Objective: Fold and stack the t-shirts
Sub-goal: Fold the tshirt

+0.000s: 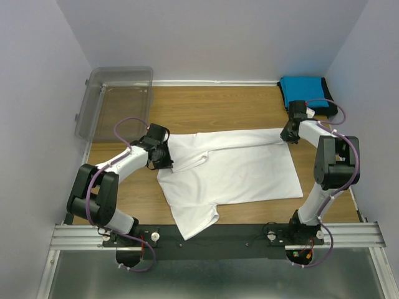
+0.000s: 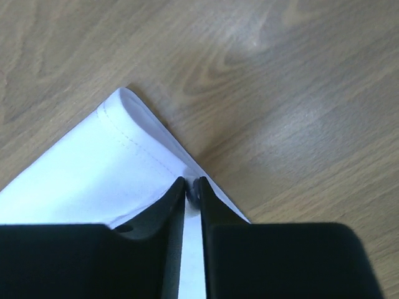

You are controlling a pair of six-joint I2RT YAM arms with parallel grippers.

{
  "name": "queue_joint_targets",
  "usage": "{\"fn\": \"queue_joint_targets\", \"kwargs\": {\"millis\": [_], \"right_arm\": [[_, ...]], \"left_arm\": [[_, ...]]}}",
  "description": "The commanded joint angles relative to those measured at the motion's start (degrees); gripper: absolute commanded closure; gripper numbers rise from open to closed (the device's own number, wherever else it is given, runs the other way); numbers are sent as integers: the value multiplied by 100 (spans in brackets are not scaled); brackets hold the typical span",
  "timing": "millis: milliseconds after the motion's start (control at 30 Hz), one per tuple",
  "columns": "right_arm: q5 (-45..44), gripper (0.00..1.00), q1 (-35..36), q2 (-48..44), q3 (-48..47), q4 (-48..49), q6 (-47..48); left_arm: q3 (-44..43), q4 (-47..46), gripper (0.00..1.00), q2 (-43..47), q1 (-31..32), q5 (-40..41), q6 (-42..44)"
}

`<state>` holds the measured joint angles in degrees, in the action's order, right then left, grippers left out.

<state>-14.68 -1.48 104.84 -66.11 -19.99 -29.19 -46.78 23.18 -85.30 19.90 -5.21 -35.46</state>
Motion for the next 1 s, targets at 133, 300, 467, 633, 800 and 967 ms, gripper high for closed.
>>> {"fn": "queue_joint_targets", "kwargs": {"millis": [133,300,467,633,800,967], "right_arm": [[-185,45,-2,-622,203,56,-78],[-97,38,-2,-711,-94,56,123],[700,41,-2,-684,-96,327,308],[1615,47,-2,-623,-51,698,370],[2161,48,-2,-148,-218,681,397],[2250,50,-2,-112,36,637,282]], "left_arm": [[-76,29,41,610,23,-59,-57],[-296,29,33,866,-91,415,-93],[-708,-217,31,348,-311,644,13],[-1218,-525,51,-320,-311,609,136],[-1605,-446,63,-971,-311,758,373],[-1501,-525,64,-945,-311,723,294]]}}
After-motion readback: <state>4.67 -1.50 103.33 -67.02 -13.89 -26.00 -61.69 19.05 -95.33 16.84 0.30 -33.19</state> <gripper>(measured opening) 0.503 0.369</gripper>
